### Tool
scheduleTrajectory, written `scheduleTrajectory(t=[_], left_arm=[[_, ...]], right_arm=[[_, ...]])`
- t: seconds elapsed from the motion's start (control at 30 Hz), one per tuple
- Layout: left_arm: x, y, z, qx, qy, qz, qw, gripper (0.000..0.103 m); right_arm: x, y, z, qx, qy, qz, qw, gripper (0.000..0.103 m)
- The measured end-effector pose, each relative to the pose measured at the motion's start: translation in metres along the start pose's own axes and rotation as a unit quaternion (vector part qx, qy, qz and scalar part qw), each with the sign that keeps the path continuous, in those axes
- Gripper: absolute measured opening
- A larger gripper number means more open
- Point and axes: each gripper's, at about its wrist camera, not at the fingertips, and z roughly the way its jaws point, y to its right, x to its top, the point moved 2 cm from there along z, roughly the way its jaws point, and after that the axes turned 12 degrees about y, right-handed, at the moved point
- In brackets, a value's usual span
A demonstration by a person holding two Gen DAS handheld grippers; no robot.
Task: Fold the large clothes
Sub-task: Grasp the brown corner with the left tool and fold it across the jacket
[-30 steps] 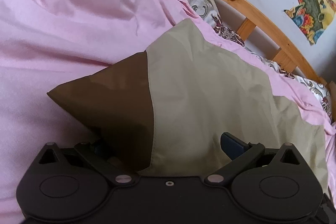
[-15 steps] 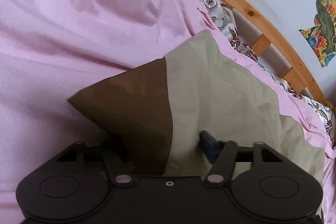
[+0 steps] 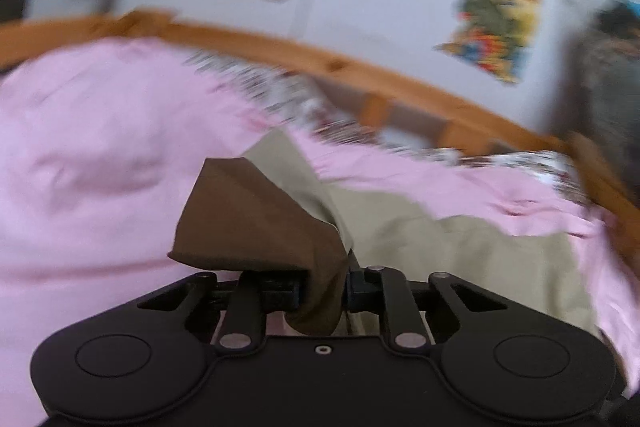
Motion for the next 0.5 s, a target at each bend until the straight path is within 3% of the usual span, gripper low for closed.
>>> scheduleTrajectory(t=[0.1,0.2,0.33,0.5], left_arm=[[0.018,0.031,-0.004,-0.075,0.019,0.034,0.9964,0.018],[0.031,0.066,-0.006,-0.145,0.029,0.075,0.9861,0.018],[0.031,0.114,-0.006,-0.229,0.028,0.128,0.9647,0.018],[0.005,0.160,0.015,-0.321,-0.028,0.171,0.9311,0.018]], right_arm=[[0.005,0.015,0.001,0.025,-0.011,0.032,0.999,0.103],[0.011,0.030,0.000,0.036,-0.008,0.047,0.998,0.103],[0.011,0.042,0.000,0.050,-0.011,0.071,0.996,0.099],[0.005,0.044,-0.001,0.071,-0.045,0.064,0.994,0.095]])
